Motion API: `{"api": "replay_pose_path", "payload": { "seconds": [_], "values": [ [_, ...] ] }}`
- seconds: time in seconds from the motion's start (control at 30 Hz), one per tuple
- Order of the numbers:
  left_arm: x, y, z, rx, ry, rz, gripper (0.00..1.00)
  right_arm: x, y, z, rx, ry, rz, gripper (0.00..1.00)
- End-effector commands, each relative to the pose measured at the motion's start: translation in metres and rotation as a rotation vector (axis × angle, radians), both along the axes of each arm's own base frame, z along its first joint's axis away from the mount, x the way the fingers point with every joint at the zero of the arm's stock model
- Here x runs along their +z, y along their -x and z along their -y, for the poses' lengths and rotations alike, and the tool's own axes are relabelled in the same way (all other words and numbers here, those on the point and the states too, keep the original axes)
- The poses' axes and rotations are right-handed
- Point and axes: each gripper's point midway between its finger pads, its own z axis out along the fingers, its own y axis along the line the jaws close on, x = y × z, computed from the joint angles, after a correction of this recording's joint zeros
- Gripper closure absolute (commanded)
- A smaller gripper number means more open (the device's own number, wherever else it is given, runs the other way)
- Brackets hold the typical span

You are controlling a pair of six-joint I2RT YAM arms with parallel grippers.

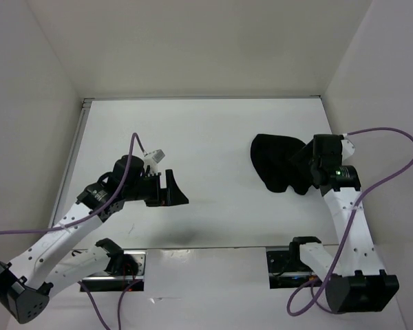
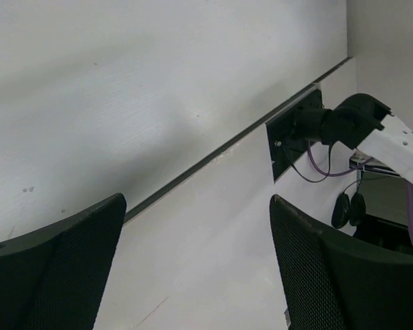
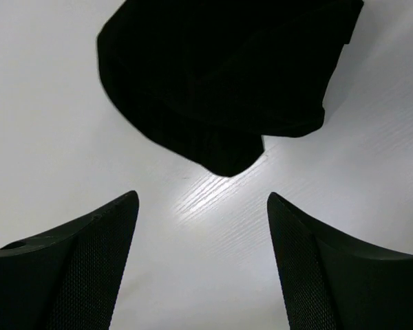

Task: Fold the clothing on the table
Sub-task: Grab the skirt from the pile, then move the skirt to the center of the board

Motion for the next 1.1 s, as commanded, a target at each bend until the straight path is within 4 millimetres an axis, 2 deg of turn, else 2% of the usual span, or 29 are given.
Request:
{"api": "replay_pose_path", "payload": {
  "seconds": [0.0,0.03,0.07,0.17,0.33,0.47,0.5,0.57,0.6,0.63,0.7,0.77,0.8,0.83,0.87,0.9,0.93,0.97,1.0,1.03,1.07],
  "values": [
    [0.010,-0.011,-0.001,0.032,-0.006,0.031,0.08,-0.020,-0.016,0.023,-0.084,0.037,-0.074,0.20],
    [0.010,-0.007,0.002,0.007,0.012,0.023,0.08,-0.031,-0.028,0.031,-0.098,0.050,-0.124,0.21],
    [0.013,-0.007,0.004,0.000,0.023,0.031,0.08,-0.038,-0.030,0.045,-0.136,0.060,-0.161,0.21],
    [0.012,-0.004,0.004,-0.010,0.030,0.028,0.08,-0.059,-0.047,0.063,-0.188,0.052,-0.224,0.21],
    [0.016,0.001,0.003,-0.013,0.054,0.043,0.08,-0.077,-0.049,0.103,-0.350,0.073,-0.256,0.21],
    [0.022,0.003,-0.002,0.002,0.060,0.072,0.08,-0.094,-0.058,0.106,-0.343,0.049,-0.289,0.25],
    [0.022,0.003,-0.002,0.002,0.060,0.072,0.08,-0.101,-0.063,0.100,-0.301,0.023,-0.299,0.31],
    [0.022,0.001,-0.003,0.011,0.060,0.072,0.08,-0.096,-0.077,0.095,-0.245,0.007,-0.246,0.64],
    [0.024,0.000,-0.002,0.011,0.065,0.080,0.08,-0.095,-0.083,0.092,-0.230,-0.009,-0.224,0.84],
    [0.024,0.000,-0.002,0.011,0.065,0.080,0.08,-0.081,-0.092,0.086,-0.188,-0.029,-0.160,1.00],
    [0.021,-0.001,-0.002,0.011,0.058,0.070,0.08,-0.059,-0.101,0.066,-0.079,-0.023,-0.086,1.00],
    [0.018,-0.003,0.001,0.004,0.057,0.058,0.08,-0.007,-0.102,0.021,0.101,-0.050,0.064,1.00],
    [0.018,-0.003,0.001,-0.001,0.053,0.064,0.08,0.015,-0.099,0.004,0.158,-0.064,0.127,1.00],
    [0.017,-0.005,0.002,-0.001,0.052,0.063,0.08,0.055,-0.086,-0.021,0.254,-0.094,0.240,1.00],
    [0.017,-0.003,0.003,-0.010,0.058,0.060,0.08,0.068,-0.077,-0.036,0.307,-0.111,0.277,1.00],
    [0.017,-0.005,0.004,-0.010,0.058,0.060,0.08,0.080,-0.053,-0.062,0.374,-0.171,0.275,1.00],
    [0.014,-0.006,0.005,-0.010,0.052,0.051,0.08,0.092,-0.048,-0.069,0.406,-0.186,0.308,1.00],
    [0.014,-0.006,0.005,-0.010,0.052,0.051,0.08,0.085,-0.031,-0.085,0.465,-0.231,0.257,0.92],
    [0.011,-0.008,0.005,-0.015,0.041,0.046,0.08,0.070,-0.019,-0.096,0.509,-0.277,0.206,0.75],
    [0.008,-0.010,0.005,-0.007,0.031,0.040,0.08,0.067,0.000,-0.112,0.590,-0.353,0.190,0.53],
    [0.008,-0.010,0.005,-0.007,0.031,0.040,0.08,0.047,0.016,-0.120,0.614,-0.396,0.124,0.41]
  ]
}}
